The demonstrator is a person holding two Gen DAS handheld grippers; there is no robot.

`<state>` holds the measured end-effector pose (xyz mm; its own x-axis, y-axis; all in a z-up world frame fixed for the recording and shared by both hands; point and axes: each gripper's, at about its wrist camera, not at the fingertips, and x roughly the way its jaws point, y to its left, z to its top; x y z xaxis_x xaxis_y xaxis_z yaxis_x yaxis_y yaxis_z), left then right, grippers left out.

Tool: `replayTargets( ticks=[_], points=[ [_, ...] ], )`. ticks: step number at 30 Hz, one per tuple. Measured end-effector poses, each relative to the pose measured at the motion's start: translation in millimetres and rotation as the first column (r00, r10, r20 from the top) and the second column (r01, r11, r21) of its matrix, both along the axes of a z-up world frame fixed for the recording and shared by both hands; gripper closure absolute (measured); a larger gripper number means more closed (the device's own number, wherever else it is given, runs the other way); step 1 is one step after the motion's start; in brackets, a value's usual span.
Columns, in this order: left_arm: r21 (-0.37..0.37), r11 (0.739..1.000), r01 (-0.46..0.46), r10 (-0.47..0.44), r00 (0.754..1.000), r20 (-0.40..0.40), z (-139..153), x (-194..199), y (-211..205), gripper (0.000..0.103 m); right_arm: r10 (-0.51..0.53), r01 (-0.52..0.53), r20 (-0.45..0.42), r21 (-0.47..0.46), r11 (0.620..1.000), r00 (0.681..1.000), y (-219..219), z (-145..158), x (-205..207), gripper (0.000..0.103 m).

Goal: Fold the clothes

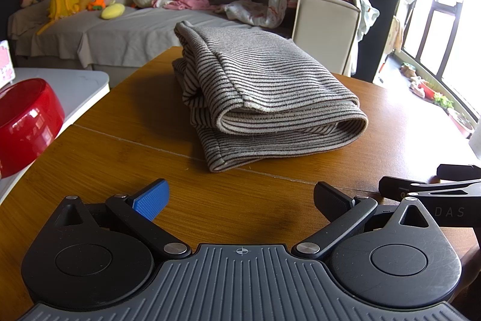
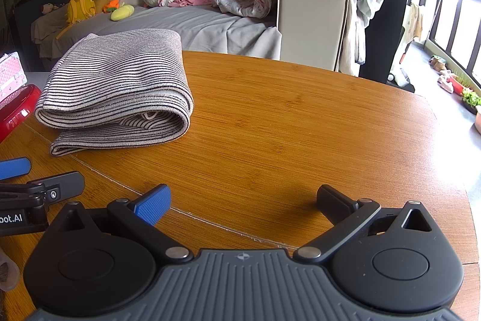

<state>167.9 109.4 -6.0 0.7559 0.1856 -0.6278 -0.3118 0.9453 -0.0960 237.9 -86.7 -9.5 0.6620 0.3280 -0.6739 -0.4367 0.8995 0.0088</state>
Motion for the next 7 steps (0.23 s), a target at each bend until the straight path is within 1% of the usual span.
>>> replayTargets(
  ticks=[7],
  points=[
    [-0.014,1.0,0.002,-0.002,1.0,0.011,0.0,0.1,1.5,0.0,-0.002,0.002,0.0,-0.002,1.0,1.0,0.5,-0.1,-0.7,0.0]
  ],
)
